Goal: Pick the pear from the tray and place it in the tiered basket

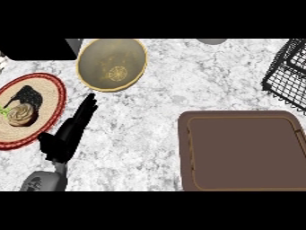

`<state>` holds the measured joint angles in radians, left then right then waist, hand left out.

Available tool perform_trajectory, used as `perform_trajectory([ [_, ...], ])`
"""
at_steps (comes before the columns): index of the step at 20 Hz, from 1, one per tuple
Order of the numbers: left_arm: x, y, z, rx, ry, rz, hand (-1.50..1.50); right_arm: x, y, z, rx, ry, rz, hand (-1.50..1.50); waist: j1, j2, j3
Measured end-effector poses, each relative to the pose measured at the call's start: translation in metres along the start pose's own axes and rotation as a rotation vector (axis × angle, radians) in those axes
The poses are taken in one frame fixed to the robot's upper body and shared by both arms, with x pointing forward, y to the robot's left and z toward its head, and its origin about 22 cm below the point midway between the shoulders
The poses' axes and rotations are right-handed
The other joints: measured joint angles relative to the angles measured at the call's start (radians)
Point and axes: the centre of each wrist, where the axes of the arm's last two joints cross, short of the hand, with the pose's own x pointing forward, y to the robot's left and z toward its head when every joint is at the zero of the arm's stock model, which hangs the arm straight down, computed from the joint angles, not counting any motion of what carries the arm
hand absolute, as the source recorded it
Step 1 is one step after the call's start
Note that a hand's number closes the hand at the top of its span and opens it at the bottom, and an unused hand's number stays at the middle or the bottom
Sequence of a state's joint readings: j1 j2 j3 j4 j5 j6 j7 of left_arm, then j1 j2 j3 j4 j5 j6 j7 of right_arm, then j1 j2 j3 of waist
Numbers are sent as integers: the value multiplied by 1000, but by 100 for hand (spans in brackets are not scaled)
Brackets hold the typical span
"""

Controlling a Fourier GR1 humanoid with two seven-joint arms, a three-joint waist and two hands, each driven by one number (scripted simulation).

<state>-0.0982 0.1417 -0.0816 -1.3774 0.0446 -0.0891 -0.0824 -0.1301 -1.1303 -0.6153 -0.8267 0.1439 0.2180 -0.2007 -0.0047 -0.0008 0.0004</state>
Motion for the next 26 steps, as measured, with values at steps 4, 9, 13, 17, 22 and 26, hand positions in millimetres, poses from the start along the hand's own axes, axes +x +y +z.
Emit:
perform_trajectory([
  [4, 3, -12, -4, -22, -2, 2, 0, 39, -16, -19, -13, -5, -42, 150, 17, 2, 0],
  [9, 4, -10, -8, -31, -6, -1, 0, 84, -11, -44, -2, 17, -70, 150, 37, 7, -1],
  [13, 2, -8, -12, -39, -13, -6, 0, 115, 3, -62, 7, 32, -89, 150, 46, 10, -1],
  [17, 8, -10, -13, -54, -13, -7, 0, 137, 24, -77, 51, 39, -86, 150, 55, 12, 0],
  [22, 7, -11, -16, -49, -20, -9, 0, 156, 61, -92, 99, 35, -82, 150, 55, 15, 0],
  [26, 9, -7, -21, -49, -18, -8, 0, 170, 86, -101, 123, 23, -92, 150, 53, 16, 1],
])
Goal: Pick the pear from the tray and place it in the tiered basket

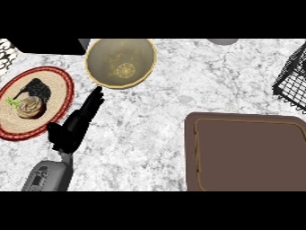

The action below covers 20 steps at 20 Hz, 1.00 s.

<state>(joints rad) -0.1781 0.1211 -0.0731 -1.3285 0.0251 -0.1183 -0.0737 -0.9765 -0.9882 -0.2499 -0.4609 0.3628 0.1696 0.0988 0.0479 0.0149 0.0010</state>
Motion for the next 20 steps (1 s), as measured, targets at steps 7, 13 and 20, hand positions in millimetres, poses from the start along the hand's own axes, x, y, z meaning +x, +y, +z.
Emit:
perform_trajectory([
  [7, -2, -10, 4, 1, -5, 7, 0, 5, 35, -11, 56, 3, -69, 150, 3, 2, 1],
  [13, -2, -12, 4, -6, -5, 6, 0, 11, 49, -16, 135, 87, -220, 150, 5, 3, 1],
  [20, -3, -9, 8, 8, 0, 5, 0, 8, 54, -17, 224, 232, -423, -150, -4, 0, 1],
])
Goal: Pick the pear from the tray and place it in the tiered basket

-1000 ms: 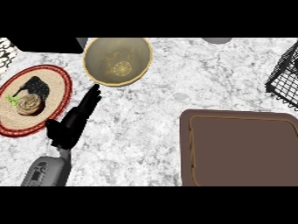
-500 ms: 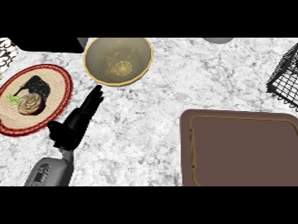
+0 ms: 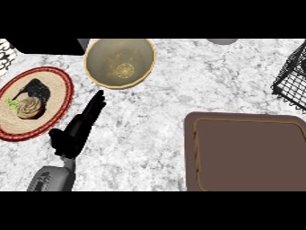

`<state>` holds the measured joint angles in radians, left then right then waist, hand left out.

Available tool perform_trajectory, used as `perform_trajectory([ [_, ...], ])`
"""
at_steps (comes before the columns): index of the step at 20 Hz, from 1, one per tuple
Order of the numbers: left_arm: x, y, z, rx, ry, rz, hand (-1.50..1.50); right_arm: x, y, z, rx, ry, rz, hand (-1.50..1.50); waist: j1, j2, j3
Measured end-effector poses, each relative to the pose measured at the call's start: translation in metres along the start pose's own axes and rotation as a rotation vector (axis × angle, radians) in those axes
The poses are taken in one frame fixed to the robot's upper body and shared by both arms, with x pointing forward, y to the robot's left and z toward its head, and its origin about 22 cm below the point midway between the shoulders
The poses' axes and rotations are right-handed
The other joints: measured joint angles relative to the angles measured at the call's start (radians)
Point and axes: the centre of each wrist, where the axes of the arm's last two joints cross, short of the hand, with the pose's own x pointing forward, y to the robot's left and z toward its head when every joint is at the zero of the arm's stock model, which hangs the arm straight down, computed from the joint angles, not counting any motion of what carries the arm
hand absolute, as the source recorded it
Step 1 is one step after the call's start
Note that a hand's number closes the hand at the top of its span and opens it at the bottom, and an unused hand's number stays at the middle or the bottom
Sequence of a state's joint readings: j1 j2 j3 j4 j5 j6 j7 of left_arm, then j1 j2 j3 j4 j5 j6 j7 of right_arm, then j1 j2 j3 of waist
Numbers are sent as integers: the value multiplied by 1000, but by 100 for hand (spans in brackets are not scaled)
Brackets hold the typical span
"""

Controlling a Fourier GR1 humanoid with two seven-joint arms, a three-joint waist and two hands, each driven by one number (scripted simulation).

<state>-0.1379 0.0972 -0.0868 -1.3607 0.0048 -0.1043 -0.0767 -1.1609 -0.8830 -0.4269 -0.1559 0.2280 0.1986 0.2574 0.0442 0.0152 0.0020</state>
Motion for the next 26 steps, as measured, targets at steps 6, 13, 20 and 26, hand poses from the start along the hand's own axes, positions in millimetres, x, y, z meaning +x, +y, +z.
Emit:
perform_trajectory([
  [6, -1, 7, 1, 2, -8, -2, 0, 0, -26, 8, -148, -44, -96, -150, -5, 2, 0],
  [13, -4, 7, 7, 15, 2, -1, 0, -12, -81, 29, -519, -95, -136, -150, -16, -1, 1],
  [20, -2, 11, 12, 35, 8, 6, 0, -49, -155, 66, -695, -188, -270, -150, -39, -8, 2],
  [26, -8, 12, 16, 58, 12, 4, 0, -97, -214, 111, -717, -224, -301, -150, -58, -10, 4],
])
